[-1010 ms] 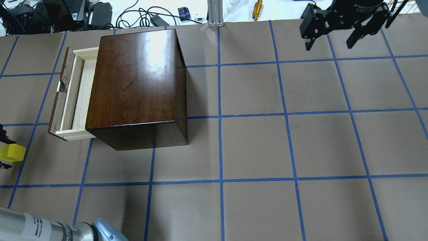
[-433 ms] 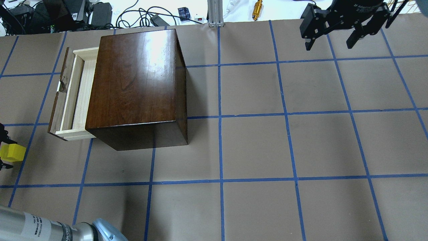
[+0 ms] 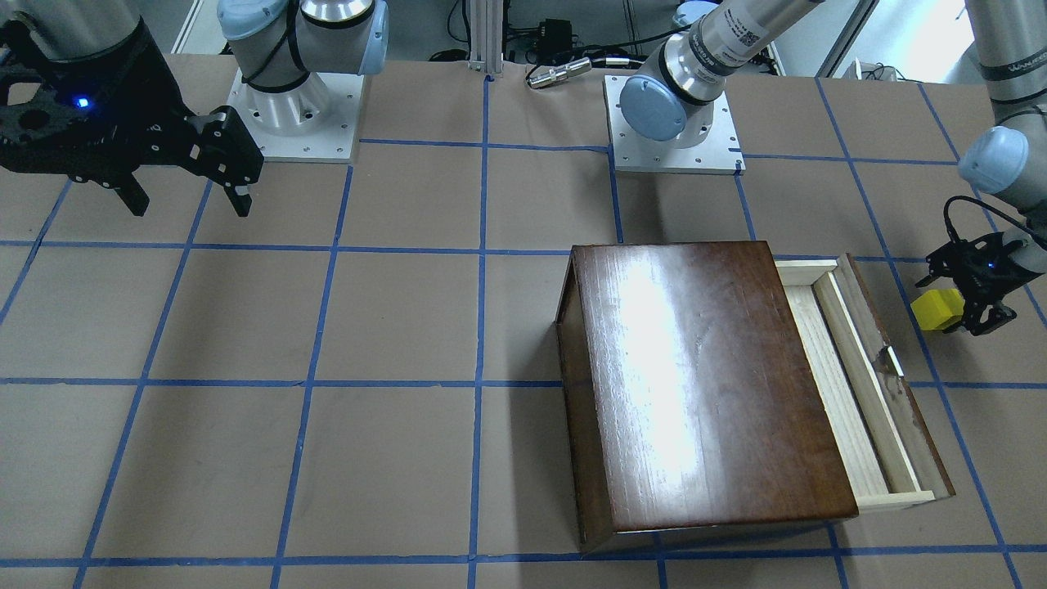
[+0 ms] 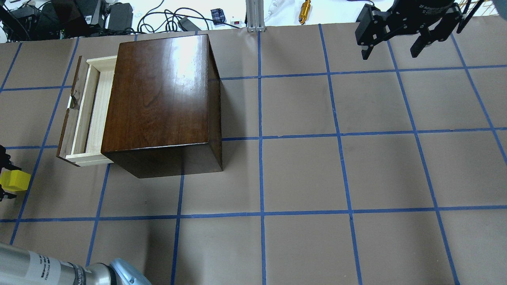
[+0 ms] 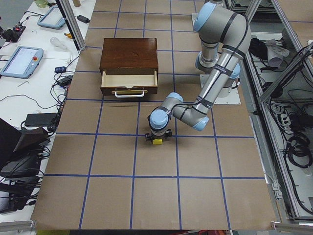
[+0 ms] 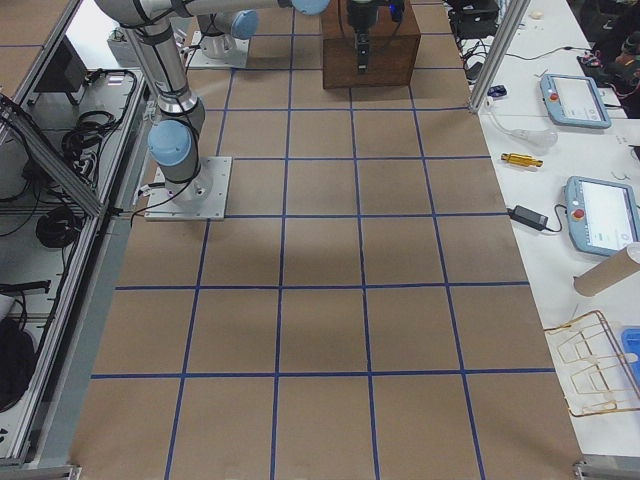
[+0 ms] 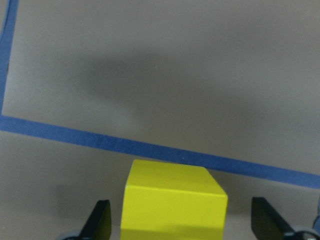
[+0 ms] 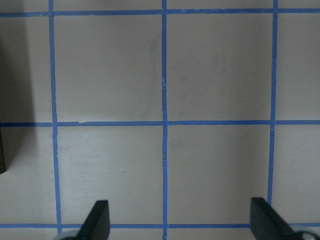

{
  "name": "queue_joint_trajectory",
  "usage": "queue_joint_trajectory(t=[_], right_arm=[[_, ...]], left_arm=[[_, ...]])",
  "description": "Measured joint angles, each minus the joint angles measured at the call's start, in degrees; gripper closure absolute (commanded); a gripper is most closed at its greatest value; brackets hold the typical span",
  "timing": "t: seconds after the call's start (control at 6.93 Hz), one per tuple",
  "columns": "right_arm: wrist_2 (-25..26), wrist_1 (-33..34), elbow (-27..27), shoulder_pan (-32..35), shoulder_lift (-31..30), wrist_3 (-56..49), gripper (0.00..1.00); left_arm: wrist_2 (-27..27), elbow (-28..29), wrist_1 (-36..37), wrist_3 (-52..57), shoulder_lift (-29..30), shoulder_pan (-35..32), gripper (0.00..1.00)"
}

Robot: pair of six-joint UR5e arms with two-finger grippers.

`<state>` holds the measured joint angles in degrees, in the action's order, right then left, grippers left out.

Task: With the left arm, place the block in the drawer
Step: 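Lower the left gripper and close it on the yellow cube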

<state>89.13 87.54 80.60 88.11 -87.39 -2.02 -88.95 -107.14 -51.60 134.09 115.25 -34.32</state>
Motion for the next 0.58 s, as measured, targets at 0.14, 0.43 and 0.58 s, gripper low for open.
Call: queue_joint_trajectory(t=[0.14, 0.43, 0.58], right_arm=[[0.01, 0.00, 0.00, 0.02, -0.02, 0.00, 0.00], [0.05, 0.00, 0.00, 0.03, 0.00, 0.00, 0.00], [0.02, 0.00, 0.00, 0.02, 0.02, 0.00, 0.00]], left_arm=[[0.00, 0.00, 0.06, 0.38, 0.03, 0.00, 0.32], [0.38, 0.00, 0.19, 2.06, 0.06, -0.04, 0.63], [0.55, 0.00, 0.31, 2.41, 0.06, -0.04, 0.79]])
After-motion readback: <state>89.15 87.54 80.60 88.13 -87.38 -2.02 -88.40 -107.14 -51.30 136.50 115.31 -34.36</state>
